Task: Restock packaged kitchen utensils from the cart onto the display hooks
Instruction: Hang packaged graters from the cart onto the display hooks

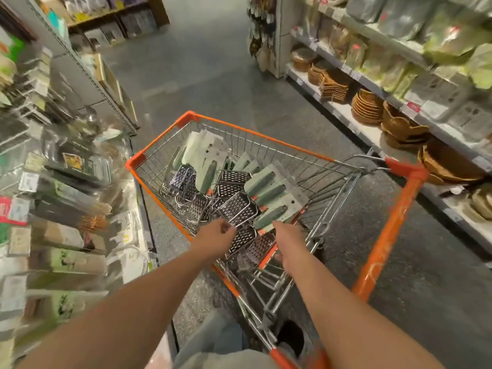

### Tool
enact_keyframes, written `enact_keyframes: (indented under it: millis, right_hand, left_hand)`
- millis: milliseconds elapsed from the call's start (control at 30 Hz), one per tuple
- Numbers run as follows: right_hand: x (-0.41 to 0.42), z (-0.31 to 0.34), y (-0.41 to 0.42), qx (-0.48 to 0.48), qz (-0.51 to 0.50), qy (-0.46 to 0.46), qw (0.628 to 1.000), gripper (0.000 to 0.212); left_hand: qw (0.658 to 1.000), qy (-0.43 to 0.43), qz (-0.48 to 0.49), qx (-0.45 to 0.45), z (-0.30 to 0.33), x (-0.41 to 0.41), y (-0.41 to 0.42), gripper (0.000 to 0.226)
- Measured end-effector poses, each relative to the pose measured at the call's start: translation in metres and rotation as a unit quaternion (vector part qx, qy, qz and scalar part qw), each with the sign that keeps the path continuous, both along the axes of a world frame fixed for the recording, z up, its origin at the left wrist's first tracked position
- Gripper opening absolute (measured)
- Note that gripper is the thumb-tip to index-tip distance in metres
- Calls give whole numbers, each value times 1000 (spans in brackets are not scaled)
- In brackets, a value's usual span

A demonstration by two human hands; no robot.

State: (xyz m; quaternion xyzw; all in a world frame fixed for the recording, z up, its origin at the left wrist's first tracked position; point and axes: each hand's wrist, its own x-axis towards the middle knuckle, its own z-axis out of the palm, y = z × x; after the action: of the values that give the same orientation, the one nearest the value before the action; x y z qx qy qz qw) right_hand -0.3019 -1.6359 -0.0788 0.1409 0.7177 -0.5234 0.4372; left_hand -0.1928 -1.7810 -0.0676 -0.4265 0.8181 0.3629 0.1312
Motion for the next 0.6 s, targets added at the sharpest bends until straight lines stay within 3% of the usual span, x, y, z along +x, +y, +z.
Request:
enact_keyframes:
  millis: [200, 300, 400, 467, 600]
  right_hand:
    - [-15, -45, -24, 34, -97, 3, 995, 15]
    - [-13, -61, -42, 58, -157, -21, 986, 32]
    - [-10, -77, -62, 90, -193, -44, 976, 32]
    - [-10, -86, -74, 111, -211, -40, 970, 21]
    - [-9, -98, -96, 128, -233, -51, 963, 23]
  left_hand:
    - [996, -28, -89, 0, -25, -60, -47, 33]
    - [993, -25, -114, 32, -51, -80, -71, 35]
    - [987, -15, -158, 32, -76, -86, -96, 62]
    - [982, -27, -187, 14, -79, -91, -111, 59]
    - [972, -21, -230, -43, -91, -102, -143, 57]
